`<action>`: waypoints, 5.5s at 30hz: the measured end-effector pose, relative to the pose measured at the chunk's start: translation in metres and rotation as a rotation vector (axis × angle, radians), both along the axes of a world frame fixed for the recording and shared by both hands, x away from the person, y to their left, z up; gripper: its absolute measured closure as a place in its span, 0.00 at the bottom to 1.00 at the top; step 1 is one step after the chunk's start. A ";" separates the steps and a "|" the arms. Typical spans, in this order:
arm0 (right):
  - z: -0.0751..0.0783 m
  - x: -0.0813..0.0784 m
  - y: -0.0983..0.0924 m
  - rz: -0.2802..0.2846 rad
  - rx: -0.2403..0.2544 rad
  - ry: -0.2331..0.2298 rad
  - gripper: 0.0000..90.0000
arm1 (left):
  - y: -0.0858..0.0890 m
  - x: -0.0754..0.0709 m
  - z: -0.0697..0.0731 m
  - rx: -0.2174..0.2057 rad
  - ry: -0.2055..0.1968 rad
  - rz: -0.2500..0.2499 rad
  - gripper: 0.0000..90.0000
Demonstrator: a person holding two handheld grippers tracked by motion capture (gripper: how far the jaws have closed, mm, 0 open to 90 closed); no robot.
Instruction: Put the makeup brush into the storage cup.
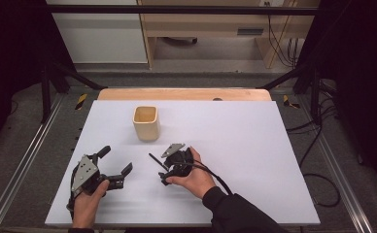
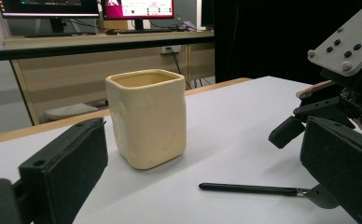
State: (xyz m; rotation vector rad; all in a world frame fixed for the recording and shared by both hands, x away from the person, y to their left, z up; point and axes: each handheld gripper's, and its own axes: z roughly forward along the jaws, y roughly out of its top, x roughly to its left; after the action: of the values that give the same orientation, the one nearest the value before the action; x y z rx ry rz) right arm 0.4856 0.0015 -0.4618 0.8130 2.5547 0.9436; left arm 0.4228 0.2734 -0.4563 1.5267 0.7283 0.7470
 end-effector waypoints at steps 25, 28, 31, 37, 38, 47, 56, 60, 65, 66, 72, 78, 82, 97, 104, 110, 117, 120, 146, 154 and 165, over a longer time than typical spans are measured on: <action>0.003 0.005 0.006 0.022 -0.062 0.062 0.55 | 0.001 0.000 0.000 -0.002 -0.001 0.002 0.02; 0.003 0.004 0.006 0.020 -0.066 0.081 0.60 | 0.001 0.000 0.000 -0.002 -0.001 0.003 0.02; 0.002 0.004 0.006 0.024 -0.076 0.090 0.64 | 0.001 0.000 0.000 -0.002 -0.002 0.003 0.02; 0.003 0.004 0.007 0.022 -0.071 0.098 0.71 | 0.001 0.000 0.000 -0.002 -0.002 0.003 0.02; 0.003 0.004 0.007 0.023 -0.070 0.101 0.72 | 0.001 0.000 0.000 -0.002 -0.002 0.003 0.02; 0.002 0.004 0.007 0.010 -0.067 0.132 0.80 | 0.001 0.000 0.000 -0.002 -0.003 0.003 0.02; 0.000 0.005 0.008 0.012 -0.063 0.162 0.89 | 0.001 0.000 0.001 -0.005 -0.005 -0.001 0.02; 0.000 0.006 0.007 0.013 -0.060 0.163 0.93 | 0.001 0.000 0.001 -0.006 -0.006 -0.003 0.02; -0.001 0.006 0.007 0.003 -0.052 0.158 0.93 | 0.001 0.000 0.001 -0.006 -0.008 -0.003 0.02; -0.001 0.006 0.007 0.003 -0.051 0.153 0.93 | 0.001 0.000 0.001 -0.006 -0.008 -0.003 0.02; 0.003 0.007 0.004 0.022 -0.034 0.158 0.93 | 0.001 0.000 0.001 -0.006 -0.009 -0.002 0.02; 0.007 0.006 -0.001 0.040 -0.025 0.157 0.94 | 0.000 -0.001 0.002 0.000 -0.014 -0.001 0.02; 0.012 0.007 -0.009 0.051 -0.024 0.160 0.94 | -0.001 -0.001 0.002 0.023 -0.014 -0.004 0.02; 0.034 0.018 -0.063 0.042 -0.072 0.169 0.94 | -0.020 -0.002 0.003 0.133 -0.021 -0.030 0.02; 0.053 0.022 -0.085 0.053 -0.110 0.173 0.93 | -0.036 0.000 0.006 0.158 -0.023 0.022 0.00; 0.070 0.023 -0.097 0.061 -0.141 0.177 0.93 | -0.064 0.003 0.013 0.278 -0.041 -0.027 0.01; 0.082 0.027 -0.105 0.073 -0.176 0.199 0.93 | -0.103 0.008 0.017 0.413 -0.084 -0.093 0.01; 0.080 0.029 -0.105 0.078 -0.214 0.213 0.93 | -0.119 0.010 0.018 0.455 -0.097 -0.123 0.01; 0.108 0.029 -0.099 0.132 -0.283 0.203 0.93 | -0.176 0.015 0.024 0.611 -0.133 -0.234 0.03; 0.111 0.029 -0.100 0.148 -0.287 0.195 0.93 | -0.177 0.017 0.025 0.610 -0.130 -0.234 0.04; 0.112 0.029 -0.096 0.147 -0.297 0.216 0.93 | -0.185 0.019 0.026 0.614 -0.145 -0.243 0.09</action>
State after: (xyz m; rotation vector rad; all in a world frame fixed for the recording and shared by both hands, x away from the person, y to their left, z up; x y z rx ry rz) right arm 0.5143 -0.0944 -0.3497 0.6800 2.8801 0.5160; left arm 0.4417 0.0881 -0.4307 2.0396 0.1945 0.9334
